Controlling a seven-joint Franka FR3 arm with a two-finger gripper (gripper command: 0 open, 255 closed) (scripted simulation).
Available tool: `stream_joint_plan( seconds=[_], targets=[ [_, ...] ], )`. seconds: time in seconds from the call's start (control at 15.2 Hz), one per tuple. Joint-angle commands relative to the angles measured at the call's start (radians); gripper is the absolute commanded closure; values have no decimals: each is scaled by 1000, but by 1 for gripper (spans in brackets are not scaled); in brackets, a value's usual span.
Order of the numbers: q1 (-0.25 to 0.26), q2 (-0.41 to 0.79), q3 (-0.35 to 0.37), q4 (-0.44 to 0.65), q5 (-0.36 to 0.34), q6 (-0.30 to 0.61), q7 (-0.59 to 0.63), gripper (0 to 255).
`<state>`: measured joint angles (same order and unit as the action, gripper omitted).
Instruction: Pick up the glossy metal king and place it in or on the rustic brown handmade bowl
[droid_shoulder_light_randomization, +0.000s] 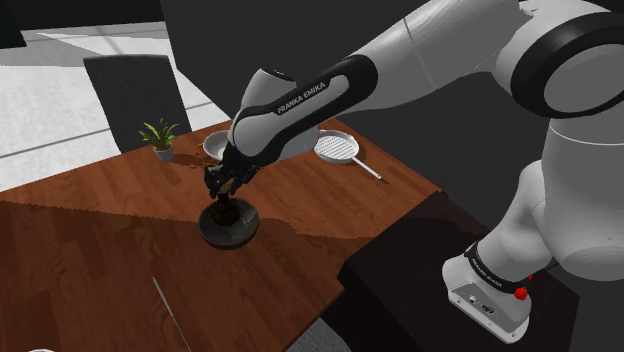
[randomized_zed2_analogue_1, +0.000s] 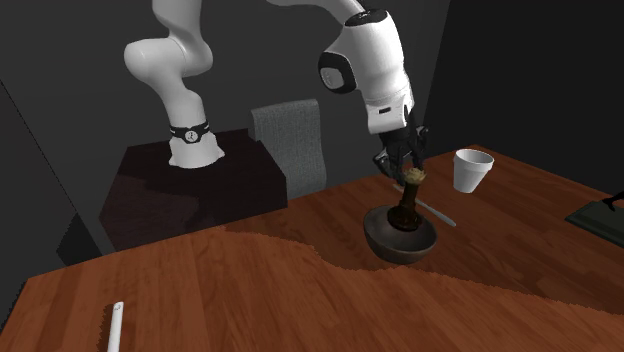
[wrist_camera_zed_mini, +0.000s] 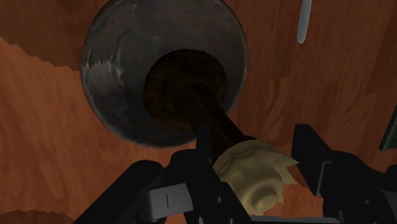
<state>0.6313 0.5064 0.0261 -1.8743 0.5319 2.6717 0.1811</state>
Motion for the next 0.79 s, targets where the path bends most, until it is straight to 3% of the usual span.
stream_joint_plan(
  seconds=[0.0,0.66,0.73],
  targets=[
    [-4,19,8,0,10,19,-13,255],
    [-8,37,15,2,19,35,-24,255],
    [-8,37,15,2,19,35,-24,0]
  ],
)
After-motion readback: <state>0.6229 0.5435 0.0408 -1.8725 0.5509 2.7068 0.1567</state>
